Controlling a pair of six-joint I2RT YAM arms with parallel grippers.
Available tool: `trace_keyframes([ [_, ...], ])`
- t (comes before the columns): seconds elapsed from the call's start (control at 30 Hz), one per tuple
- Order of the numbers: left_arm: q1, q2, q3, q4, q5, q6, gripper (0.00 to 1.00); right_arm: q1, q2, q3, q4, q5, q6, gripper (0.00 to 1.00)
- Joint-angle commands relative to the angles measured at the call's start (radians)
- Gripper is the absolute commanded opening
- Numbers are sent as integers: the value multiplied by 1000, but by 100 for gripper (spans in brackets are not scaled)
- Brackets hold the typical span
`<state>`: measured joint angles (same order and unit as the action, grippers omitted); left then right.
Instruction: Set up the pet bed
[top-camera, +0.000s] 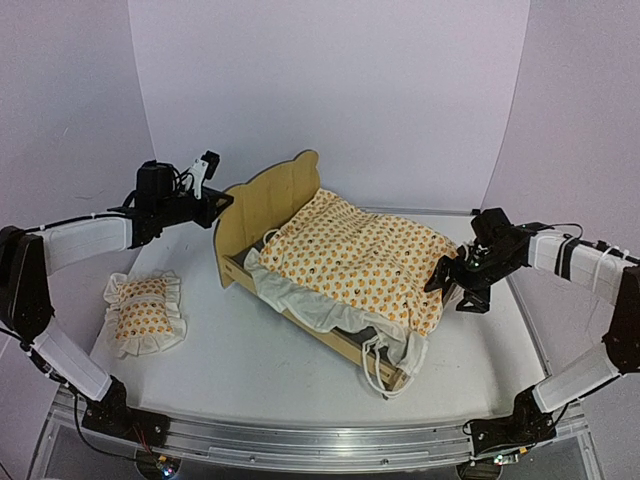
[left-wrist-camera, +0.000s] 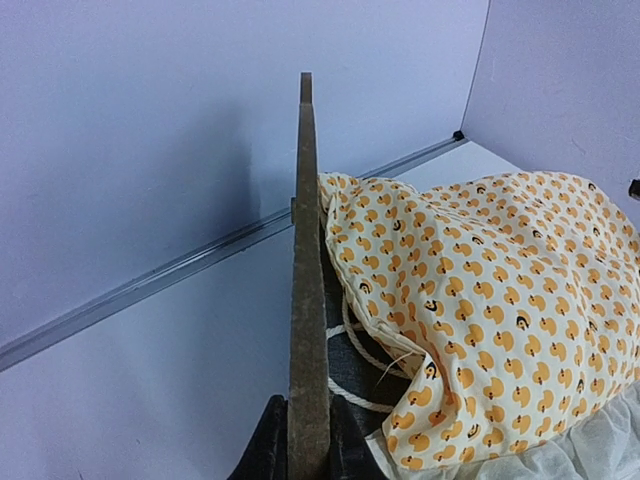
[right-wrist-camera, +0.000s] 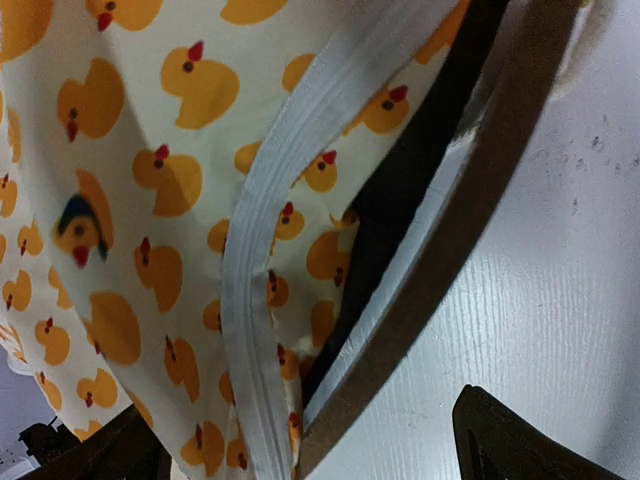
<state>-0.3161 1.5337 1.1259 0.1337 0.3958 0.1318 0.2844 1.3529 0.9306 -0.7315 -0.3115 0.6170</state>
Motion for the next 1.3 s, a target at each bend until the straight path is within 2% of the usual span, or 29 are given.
trace_keyframes([
  [0.0,-4,-138,-99,231,-64,-120,5,-2,89,57,95,-125,5,98],
  [0.07,-2,-166,-154,228,-117,-161,18,4,121,61,120,-184,-4,98],
  [0.13,-2,-215,-199,212,-189,-208,48,11,120,50,143,-197,0,98],
  [0.17,-2,-243,-206,177,-232,-237,67,14,111,43,148,-191,-4,98],
  [0.23,-2,-305,-174,53,-319,-273,82,15,80,40,116,-144,-30,98],
  [0.27,-2,-327,-144,-30,-365,-294,85,15,60,57,48,-95,-77,98],
  [0.37,-8,-420,-82,-263,-432,-338,84,15,12,147,-271,151,-270,98],
  [0.4,-23,-464,-92,-278,-409,-335,82,15,-5,171,-371,241,-337,98],
  [0.47,-107,-534,-151,-240,-250,-310,76,26,-55,181,-470,280,-399,98],
  [0.6,-390,-529,-234,-113,-136,-230,77,107,-168,143,-486,136,-450,98],
  [0.67,-541,-451,-226,-89,-142,-102,80,121,-193,123,-478,-1,-440,98],
  [0.73,-626,-338,-176,-101,-140,-1,81,122,-199,108,-471,-129,-425,98],
  [0.87,-647,-110,-48,-105,-41,42,81,123,-225,52,-455,-317,-426,98],
  [0.93,-670,-15,12,-124,-38,82,80,124,-240,23,-440,-385,-407,98],
  [1.0,-695,86,71,-177,-36,116,78,157,-262,-13,-377,-435,-353,90],
  [1.13,-725,186,133,-221,-82,156,71,236,-316,-80,-239,-436,-203,72],
  [1.27,-739,236,161,-254,-150,186,65,296,-292,-110,-228,-344,-151,67],
])
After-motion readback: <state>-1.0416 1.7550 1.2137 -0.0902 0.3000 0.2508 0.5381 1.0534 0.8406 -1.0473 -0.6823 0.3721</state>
